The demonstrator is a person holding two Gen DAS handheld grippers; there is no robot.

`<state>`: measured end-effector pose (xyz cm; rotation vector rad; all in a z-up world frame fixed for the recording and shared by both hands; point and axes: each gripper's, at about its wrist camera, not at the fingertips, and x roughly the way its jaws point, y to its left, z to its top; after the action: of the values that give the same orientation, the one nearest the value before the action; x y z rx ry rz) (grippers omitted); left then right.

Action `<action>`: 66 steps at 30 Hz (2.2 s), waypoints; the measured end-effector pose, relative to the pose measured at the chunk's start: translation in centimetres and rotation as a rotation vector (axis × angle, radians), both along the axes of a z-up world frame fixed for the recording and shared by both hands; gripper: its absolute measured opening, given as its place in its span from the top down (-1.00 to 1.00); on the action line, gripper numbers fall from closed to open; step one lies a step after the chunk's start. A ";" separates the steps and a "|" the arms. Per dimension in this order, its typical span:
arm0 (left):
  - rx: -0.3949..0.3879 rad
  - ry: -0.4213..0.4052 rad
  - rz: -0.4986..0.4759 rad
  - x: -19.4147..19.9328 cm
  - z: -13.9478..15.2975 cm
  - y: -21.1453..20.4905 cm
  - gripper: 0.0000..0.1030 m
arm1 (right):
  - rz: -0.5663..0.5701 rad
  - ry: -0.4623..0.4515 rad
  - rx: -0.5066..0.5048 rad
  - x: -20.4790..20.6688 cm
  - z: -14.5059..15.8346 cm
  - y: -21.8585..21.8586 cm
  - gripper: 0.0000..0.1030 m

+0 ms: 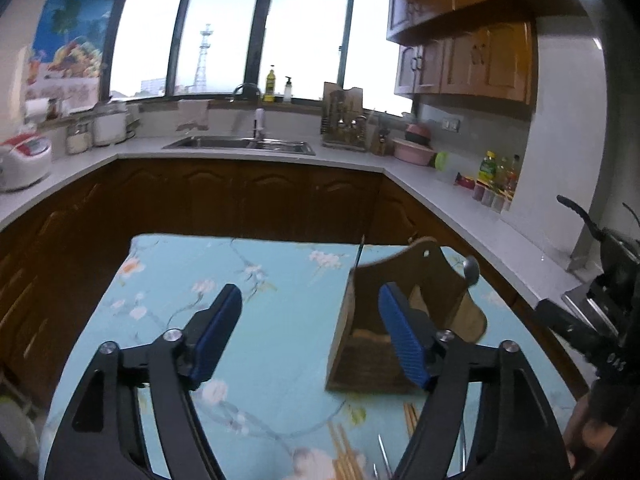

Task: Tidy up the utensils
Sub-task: 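Open the right gripper to drop the spoon into the holder, return to pile, then grasp a wooden chopstick with the right gripper while the left gripper grasps another chopstick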

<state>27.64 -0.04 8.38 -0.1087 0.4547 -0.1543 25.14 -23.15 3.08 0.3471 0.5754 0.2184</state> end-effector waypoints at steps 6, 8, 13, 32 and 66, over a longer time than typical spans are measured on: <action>-0.018 0.039 0.028 -5.1 -2.0 1.4 -0.59 | -0.011 -0.043 -0.022 -4.7 0.9 0.1 -0.79; -0.030 0.060 0.038 -6.6 -2.8 1.8 -0.61 | -0.011 -0.044 -0.024 -6.2 0.9 0.1 -0.82; -0.047 0.118 0.048 -10.2 -5.2 2.6 -0.62 | -0.023 -0.021 -0.033 -9.9 0.0 0.1 -0.89; -0.048 0.276 0.036 -13.4 -9.8 1.9 -0.63 | -0.029 0.092 -0.082 -15.0 -3.5 0.5 -0.90; 0.008 0.479 -0.077 -0.8 -12.5 -1.7 -0.15 | 0.134 0.425 -0.060 -1.5 -11.3 5.2 0.64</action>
<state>26.83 -1.77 -4.10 -0.1207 0.9380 -0.2029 23.67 -18.00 -8.25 0.2984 1.0237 0.2573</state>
